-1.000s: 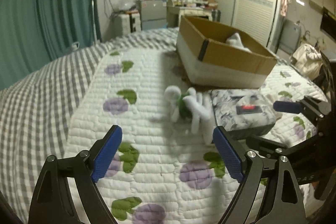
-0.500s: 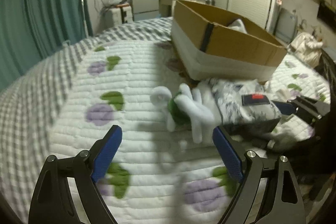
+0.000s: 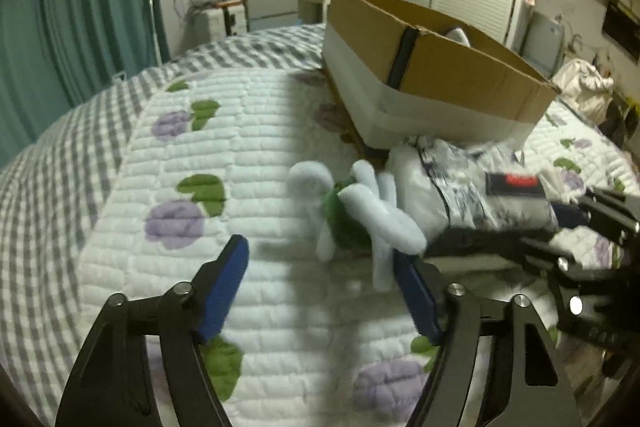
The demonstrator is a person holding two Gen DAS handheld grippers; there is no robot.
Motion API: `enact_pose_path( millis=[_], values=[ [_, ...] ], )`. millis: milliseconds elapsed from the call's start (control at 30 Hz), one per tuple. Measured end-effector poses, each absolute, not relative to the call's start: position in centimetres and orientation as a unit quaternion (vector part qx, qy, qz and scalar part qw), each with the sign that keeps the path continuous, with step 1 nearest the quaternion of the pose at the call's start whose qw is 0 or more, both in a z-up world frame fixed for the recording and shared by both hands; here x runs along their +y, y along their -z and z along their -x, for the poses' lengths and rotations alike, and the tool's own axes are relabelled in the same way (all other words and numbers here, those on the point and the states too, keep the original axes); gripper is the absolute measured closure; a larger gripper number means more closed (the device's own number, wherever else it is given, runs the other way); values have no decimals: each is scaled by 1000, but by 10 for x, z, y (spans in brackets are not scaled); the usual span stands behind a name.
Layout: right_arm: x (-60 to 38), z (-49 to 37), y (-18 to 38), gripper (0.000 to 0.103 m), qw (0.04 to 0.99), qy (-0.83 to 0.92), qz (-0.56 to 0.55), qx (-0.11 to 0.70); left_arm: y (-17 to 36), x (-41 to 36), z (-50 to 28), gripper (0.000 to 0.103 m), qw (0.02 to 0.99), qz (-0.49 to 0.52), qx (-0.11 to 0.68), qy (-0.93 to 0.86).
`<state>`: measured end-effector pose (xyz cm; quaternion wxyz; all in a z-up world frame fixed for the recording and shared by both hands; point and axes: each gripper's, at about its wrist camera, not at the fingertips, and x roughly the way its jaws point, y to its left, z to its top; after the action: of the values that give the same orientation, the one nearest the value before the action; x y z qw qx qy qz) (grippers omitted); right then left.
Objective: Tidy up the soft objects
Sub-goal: 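Grasp the floral wipes pack with the right gripper while the left grasps the white pipe-cleaner toy, then carry the wipes pack and pipe-cleaner toy into the box and release both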
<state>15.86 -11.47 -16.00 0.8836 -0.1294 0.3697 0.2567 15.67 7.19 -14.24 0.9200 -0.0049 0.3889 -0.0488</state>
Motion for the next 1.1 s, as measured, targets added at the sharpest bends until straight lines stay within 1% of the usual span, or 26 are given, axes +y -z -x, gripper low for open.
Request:
enact_pose_path(
  millis=[33, 67, 100, 133, 167, 233, 333, 500, 633, 767, 1000, 1100],
  values=[
    [-115, -159, 160, 63, 883, -256, 131, 371, 143, 73, -161, 32, 919, 18, 390, 61],
    [-115, -158, 160, 63, 884, -254, 132, 371, 144, 73, -164, 35, 918, 24, 389, 66],
    [-115, -157, 160, 63, 884, -253, 134, 370, 145, 72, -166, 45, 918, 25, 389, 69],
    [-115, -156, 162, 63, 883, -253, 138, 370, 147, 70, -169, 51, 917, 25, 390, 77],
    [-114, -155, 163, 63, 884, -251, 141, 368, 147, 69, -170, 53, 917, 25, 389, 81],
    [-113, -154, 163, 63, 885, -248, 144, 366, 147, 66, -172, 70, 917, 31, 387, 96],
    [-113, -152, 162, 63, 886, -247, 146, 364, 145, 62, -172, 74, 917, 24, 384, 106],
    [-114, -146, 159, 65, 887, -248, 149, 360, 138, 61, -159, 74, 924, 15, 368, 100],
    [-114, -136, 152, 67, 890, -247, 148, 353, 120, 68, -136, 74, 931, 21, 355, 81],
    [-113, -122, 141, 71, 891, -255, 148, 345, 105, 67, -112, 74, 934, 17, 350, 73],
    [-119, -88, 103, 75, 909, -241, 138, 310, 75, 57, -77, 74, 934, 19, 348, 78],
    [-123, -73, 75, 77, 921, -236, 138, 277, 55, 46, -65, 74, 938, 10, 337, 84]
  ],
)
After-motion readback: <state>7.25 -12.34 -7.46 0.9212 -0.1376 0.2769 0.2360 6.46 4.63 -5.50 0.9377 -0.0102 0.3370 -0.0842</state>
